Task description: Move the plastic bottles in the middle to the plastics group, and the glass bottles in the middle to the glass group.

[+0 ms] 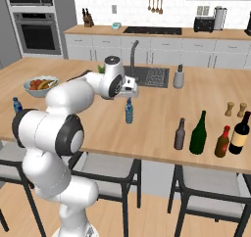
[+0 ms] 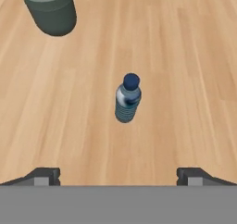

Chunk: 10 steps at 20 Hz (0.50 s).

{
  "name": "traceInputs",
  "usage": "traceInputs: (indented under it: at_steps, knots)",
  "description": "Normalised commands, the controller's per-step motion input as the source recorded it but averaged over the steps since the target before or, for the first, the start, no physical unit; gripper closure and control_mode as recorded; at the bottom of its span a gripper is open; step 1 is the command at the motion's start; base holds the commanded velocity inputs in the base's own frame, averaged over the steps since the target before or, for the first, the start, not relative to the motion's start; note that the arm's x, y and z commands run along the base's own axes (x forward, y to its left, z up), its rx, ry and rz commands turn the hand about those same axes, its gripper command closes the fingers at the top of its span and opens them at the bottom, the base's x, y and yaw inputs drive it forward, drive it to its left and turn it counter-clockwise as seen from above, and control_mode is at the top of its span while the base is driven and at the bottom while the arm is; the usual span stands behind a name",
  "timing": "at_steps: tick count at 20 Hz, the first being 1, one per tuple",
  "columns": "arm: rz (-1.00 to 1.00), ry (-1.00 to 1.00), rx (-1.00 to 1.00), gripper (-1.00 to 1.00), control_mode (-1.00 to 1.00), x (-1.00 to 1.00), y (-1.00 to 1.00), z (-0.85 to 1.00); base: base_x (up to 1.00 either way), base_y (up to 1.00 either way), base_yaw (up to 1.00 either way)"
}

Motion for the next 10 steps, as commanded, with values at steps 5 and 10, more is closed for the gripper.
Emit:
traceInputs:
  at_steps: [5, 10]
  knots:
    - [0.0, 0.0, 0.0, -1.0, -1.0, 0.37, 0.0, -0.44, 0.0, 0.0, 0.0]
    - [0.0, 0.0, 0.0, -1.0, -1.0, 0.31, 0.0, -0.15, 0.0, 0.0, 0.0]
